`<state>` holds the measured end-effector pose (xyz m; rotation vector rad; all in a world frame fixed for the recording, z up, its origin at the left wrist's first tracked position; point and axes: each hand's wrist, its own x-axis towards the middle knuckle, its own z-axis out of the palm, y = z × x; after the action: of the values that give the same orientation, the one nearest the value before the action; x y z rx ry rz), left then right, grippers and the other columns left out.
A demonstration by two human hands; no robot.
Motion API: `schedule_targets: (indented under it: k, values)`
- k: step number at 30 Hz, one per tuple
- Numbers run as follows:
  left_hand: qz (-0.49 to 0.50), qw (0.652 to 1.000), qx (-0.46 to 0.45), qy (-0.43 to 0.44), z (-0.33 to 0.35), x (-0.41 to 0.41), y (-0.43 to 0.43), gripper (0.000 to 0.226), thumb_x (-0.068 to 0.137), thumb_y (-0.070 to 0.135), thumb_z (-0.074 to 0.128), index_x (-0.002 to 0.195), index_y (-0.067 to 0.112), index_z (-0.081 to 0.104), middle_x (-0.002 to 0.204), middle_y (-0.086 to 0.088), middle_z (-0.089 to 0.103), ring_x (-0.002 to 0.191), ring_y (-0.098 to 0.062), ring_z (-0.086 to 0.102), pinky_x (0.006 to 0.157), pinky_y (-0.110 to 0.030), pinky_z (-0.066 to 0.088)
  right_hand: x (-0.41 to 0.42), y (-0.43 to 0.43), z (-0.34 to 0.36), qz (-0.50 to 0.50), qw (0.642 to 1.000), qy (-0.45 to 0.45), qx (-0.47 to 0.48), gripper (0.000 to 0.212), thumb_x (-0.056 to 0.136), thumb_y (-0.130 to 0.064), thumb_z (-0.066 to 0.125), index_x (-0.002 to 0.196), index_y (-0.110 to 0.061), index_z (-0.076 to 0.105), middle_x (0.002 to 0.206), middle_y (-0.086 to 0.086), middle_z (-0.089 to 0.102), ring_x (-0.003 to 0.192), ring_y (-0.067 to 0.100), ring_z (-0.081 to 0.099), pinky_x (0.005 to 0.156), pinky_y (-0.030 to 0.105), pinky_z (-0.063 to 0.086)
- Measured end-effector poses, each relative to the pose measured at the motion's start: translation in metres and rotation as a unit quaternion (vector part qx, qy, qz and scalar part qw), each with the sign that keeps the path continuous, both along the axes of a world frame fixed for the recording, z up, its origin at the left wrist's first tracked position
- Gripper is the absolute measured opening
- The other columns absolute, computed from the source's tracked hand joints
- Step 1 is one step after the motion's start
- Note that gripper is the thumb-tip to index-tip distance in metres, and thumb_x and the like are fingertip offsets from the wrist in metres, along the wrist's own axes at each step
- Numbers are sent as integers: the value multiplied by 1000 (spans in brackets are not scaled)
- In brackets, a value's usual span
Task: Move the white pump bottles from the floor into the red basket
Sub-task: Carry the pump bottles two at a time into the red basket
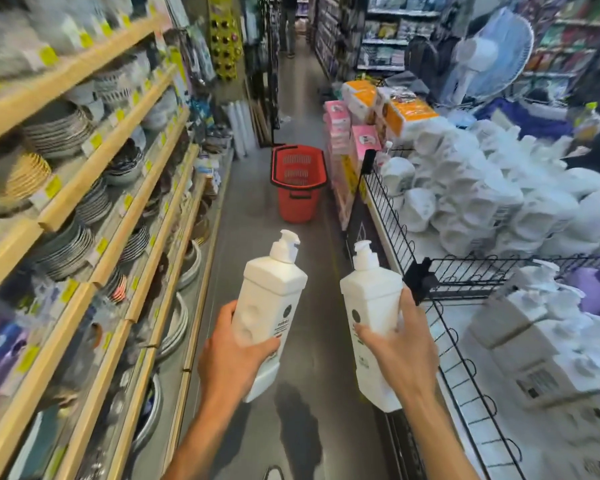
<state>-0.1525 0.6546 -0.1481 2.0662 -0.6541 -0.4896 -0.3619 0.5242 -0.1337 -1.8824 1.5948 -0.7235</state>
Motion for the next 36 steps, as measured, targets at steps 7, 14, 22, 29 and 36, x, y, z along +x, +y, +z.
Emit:
schedule_targets:
  k: [7, 14, 22, 29, 36]
  values:
    - [-3, 1000, -10, -1, 9, 66, -49, 71, 66, 29, 91, 122, 34, 48, 110, 11, 63, 94, -17, 61, 69, -31, 45, 64, -45, 3, 15, 1000, -27, -6, 84, 71, -51, 79, 140, -55, 32, 104, -15, 50, 89, 19, 62, 82, 47, 55]
    - [17, 1000, 0, 11, 8, 122, -114, 71, 64, 29, 91, 114, 44, 43, 107, 13, 63, 96, -20, 64, 83, -45, 55, 117, -118, 3, 23, 999, -42, -4, 87, 71, -48, 82, 143, -53, 32, 110, -13, 54, 92, 19, 62, 76, 38, 47]
    - [51, 999, 11, 8, 11, 165, -204, 76, 59, 36, 88, 121, 41, 46, 108, 11, 66, 97, -22, 63, 86, -48, 55, 177, -215, -7, 38, 997, -61, 15, 86, 72, -50, 80, 143, -55, 32, 111, -12, 55, 96, 22, 64, 87, 49, 53]
    - [79, 997, 2, 22, 10, 202, -254, 74, 53, 45, 84, 115, 47, 44, 107, 16, 64, 96, -21, 63, 83, -49, 55, 224, -279, -10, 52, 997, -56, 25, 84, 73, -47, 82, 142, -51, 33, 108, -10, 54, 92, 19, 61, 80, 40, 45]
    - [80, 997, -2, 20, 6, 252, -299, 70, 65, 30, 90, 121, 37, 48, 108, 15, 62, 95, -17, 64, 73, -34, 51, 276, -327, -13, 45, 997, -44, 32, 82, 70, -51, 82, 140, -44, 38, 109, -8, 54, 94, 22, 63, 83, 47, 53]
